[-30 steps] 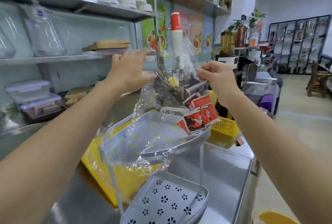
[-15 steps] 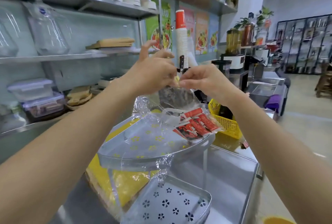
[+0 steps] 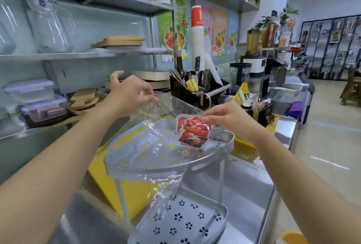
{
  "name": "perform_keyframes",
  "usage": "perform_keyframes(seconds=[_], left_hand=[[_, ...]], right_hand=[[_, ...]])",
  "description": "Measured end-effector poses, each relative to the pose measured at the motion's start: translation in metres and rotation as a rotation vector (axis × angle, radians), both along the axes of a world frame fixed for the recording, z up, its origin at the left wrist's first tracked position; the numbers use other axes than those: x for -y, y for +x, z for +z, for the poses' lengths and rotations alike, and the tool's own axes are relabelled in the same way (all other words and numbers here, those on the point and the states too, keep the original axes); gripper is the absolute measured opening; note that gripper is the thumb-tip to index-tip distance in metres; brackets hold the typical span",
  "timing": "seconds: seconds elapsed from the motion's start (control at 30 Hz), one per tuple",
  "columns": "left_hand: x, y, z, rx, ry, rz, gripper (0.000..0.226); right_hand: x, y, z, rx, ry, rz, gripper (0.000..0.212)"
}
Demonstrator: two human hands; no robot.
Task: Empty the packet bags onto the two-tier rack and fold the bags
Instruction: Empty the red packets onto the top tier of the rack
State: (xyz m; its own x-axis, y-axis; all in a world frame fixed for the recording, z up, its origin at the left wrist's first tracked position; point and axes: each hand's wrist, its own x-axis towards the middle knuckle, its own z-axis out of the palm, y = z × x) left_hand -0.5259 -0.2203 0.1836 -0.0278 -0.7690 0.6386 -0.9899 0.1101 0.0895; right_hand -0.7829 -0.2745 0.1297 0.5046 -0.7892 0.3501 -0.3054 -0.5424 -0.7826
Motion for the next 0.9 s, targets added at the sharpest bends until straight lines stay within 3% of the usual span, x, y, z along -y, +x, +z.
perform_keyframes(seconds=[0.33,0.6,0.9], left_hand=[[-0.007,0.011,-0.012,-0.093,0.057,0.079,0.017],[-0.003,0.004,0.013,-0.048,-0.262,0.075,0.017],[0.006,0.005,0.023,-0.039,-0.317,0.154,0.019]], right_hand=[[0.007,0.001,-0.003,0.099,-0.18,-0.2,0.006],[0.017,0.009,0.063,0.267,-0.416,-0.328,0.012],[0.031,0.022,0.08,0.26,-0.387,-0.356,0.017]])
